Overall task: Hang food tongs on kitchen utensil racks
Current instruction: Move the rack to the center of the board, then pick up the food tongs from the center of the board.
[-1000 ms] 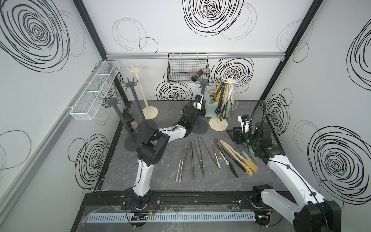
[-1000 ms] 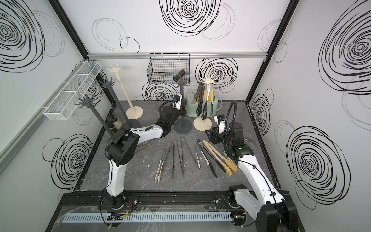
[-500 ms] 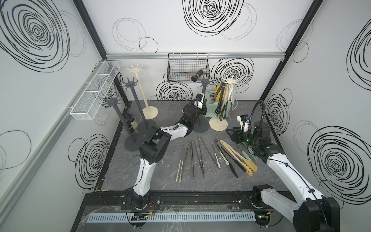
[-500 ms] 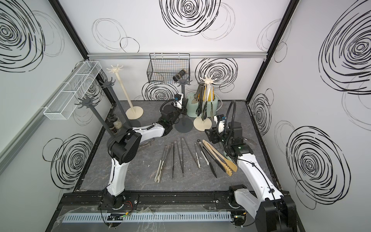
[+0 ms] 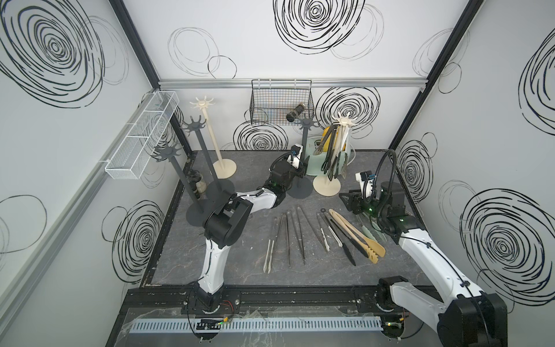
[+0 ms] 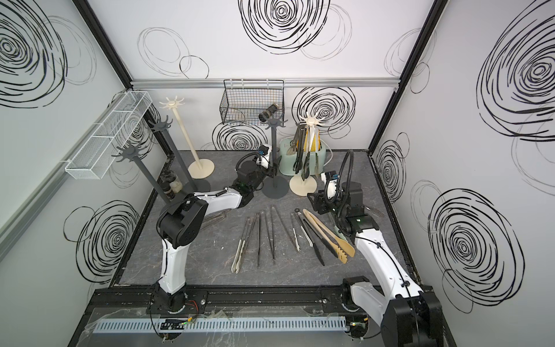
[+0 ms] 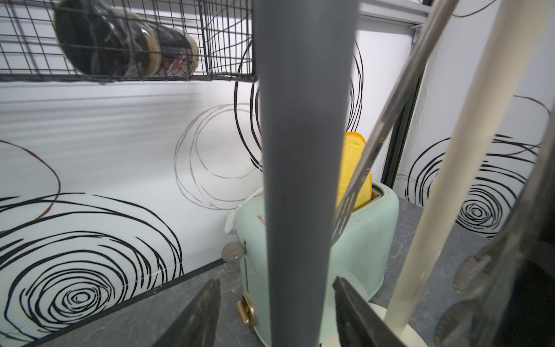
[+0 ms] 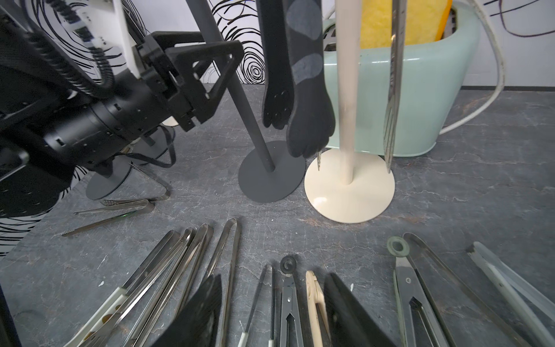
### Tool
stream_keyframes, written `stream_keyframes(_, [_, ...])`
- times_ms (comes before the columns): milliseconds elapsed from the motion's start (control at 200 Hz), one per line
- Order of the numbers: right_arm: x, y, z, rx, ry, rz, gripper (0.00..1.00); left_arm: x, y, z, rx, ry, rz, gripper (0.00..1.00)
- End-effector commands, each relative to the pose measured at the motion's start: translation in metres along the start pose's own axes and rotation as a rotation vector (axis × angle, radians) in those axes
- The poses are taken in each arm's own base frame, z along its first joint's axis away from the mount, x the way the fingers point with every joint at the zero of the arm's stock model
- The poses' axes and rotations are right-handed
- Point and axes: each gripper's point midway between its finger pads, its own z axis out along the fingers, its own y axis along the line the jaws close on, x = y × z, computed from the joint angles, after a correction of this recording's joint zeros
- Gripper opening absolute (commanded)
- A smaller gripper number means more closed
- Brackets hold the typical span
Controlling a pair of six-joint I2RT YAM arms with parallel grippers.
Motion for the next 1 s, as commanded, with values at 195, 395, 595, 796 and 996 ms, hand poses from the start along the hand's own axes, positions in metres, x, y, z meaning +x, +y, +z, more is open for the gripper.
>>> stream_keyframes(195, [-0.012,-0.036,-0.02,0.159,-0.011,0.076,0.57,-0.075,0.01,-0.086,-0.025,-0.131,0.006,0.67])
stream_keyframes(395, [-0.019,-0.079,-0.033,0.245,-0.012,0.165,0.54,-0.075,0.009,-0.139,-0.02,-0.078,-0.117,0.67])
stream_keyframes(595, [-0.029,-0.131,-0.035,0.389,0.069,0.048,0.53,-0.079,0.009,-0.176,0.003,-0.06,-0.308,0.65])
stream_keyframes(796, [-0.014,-0.179,-0.036,0.458,0.296,-0.141,0.53,-0.068,0.011,-0.191,0.015,0.032,-0.43,0.63])
stream_keyframes(996, [0.011,-0.224,-0.051,0.568,0.611,-0.256,0.52,-0.032,-0.001,-0.196,0.113,0.142,-0.57,0.6])
